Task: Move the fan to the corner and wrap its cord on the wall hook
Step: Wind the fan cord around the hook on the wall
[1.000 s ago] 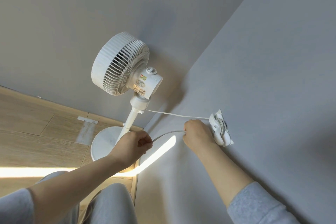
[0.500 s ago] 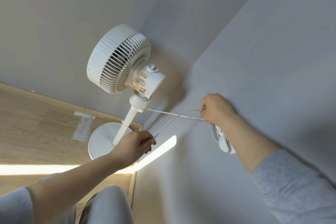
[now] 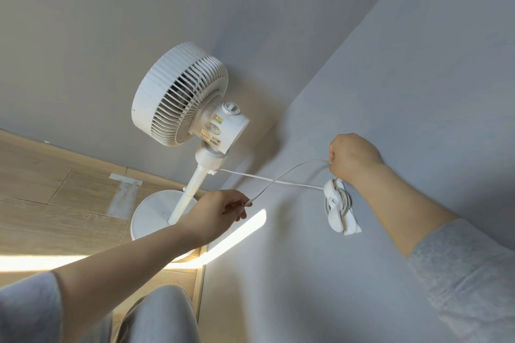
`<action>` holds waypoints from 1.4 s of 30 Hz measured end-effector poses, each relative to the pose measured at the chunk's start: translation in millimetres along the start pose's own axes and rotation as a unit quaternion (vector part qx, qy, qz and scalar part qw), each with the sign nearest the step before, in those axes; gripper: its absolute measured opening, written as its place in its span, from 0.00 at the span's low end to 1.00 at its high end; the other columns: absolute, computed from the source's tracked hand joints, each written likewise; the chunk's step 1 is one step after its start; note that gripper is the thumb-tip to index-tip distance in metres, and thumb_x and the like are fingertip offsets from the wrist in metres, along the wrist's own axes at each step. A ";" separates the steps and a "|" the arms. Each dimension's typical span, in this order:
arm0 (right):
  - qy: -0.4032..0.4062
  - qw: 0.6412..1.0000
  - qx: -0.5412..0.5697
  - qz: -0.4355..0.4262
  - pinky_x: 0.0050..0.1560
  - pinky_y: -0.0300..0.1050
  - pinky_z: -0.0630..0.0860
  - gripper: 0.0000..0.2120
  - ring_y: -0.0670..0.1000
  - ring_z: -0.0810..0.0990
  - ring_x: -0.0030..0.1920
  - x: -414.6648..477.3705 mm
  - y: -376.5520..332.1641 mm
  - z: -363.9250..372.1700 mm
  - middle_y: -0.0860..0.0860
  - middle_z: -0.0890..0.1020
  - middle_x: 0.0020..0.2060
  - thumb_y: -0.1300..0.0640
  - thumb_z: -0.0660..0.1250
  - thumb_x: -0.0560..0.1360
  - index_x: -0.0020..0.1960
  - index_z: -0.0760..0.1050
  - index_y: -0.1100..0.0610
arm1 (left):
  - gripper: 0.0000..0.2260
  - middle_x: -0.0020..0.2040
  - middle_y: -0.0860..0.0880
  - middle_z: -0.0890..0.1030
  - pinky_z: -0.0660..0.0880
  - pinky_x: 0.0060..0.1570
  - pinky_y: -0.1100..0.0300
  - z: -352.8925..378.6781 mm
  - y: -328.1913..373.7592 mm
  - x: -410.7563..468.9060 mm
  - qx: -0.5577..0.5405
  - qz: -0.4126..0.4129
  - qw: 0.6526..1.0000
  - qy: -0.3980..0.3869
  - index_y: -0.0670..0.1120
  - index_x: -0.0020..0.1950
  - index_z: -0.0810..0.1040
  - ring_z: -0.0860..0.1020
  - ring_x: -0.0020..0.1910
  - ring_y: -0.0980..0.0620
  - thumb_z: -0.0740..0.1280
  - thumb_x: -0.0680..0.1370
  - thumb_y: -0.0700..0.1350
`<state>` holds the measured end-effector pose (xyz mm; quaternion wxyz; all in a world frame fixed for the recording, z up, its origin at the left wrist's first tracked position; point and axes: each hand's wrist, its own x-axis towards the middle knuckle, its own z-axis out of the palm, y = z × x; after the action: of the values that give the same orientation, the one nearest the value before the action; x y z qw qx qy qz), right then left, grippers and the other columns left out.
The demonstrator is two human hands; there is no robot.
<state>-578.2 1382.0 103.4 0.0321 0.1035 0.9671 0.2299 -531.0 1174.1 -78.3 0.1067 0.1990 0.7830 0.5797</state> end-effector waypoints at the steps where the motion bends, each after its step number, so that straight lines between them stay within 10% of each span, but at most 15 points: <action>1: 0.004 1.000 0.006 0.003 0.50 0.45 0.78 0.12 0.60 0.81 0.53 -3.4 1.8 -2.1 0.59 0.82 0.51 0.67 0.65 0.70 0.51 0.80 0.60 | 0.10 0.38 0.55 0.82 0.76 0.44 0.65 -0.4 2.8 -0.7 0.000 0.002 1.000 0.000 0.45 0.52 0.80 0.79 0.40 0.60 0.61 0.78 0.38; 20: -0.012 0.995 0.043 -0.086 0.46 0.46 0.78 0.12 0.55 0.81 0.46 -93.2 30.5 -27.7 0.50 0.80 0.41 0.63 0.63 0.69 0.36 0.76 0.47 | 0.08 0.40 0.55 0.83 0.74 0.38 0.69 -7.1 48.4 -49.7 0.038 0.035 0.999 0.002 0.49 0.49 0.81 0.77 0.35 0.64 0.64 0.76 0.40; 23: -0.025 0.997 0.035 -0.067 0.47 0.45 0.78 0.13 0.56 0.81 0.46 -106.5 31.7 -29.7 0.51 0.83 0.44 0.66 0.62 0.68 0.40 0.80 0.50 | 0.06 0.40 0.53 0.84 0.77 0.42 0.58 -3.4 53.5 -59.3 0.041 0.034 0.999 -0.004 0.51 0.47 0.81 0.78 0.36 0.59 0.66 0.75 0.42; 42: -0.045 0.997 0.039 0.053 0.48 0.42 0.74 0.17 0.57 0.80 0.57 -182.4 -1.6 12.0 0.55 0.80 0.57 0.66 0.59 0.74 0.61 0.75 0.58 | 0.04 0.35 0.57 0.79 0.75 0.38 0.66 15.7 61.5 -104.6 0.047 0.040 0.997 -0.037 0.51 0.47 0.83 0.77 0.34 0.57 0.69 0.74 0.44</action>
<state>-399.1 1346.6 94.6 0.0592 0.1659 0.9661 0.1885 -419.3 1157.5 -31.3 0.1030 0.2561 0.7964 0.5381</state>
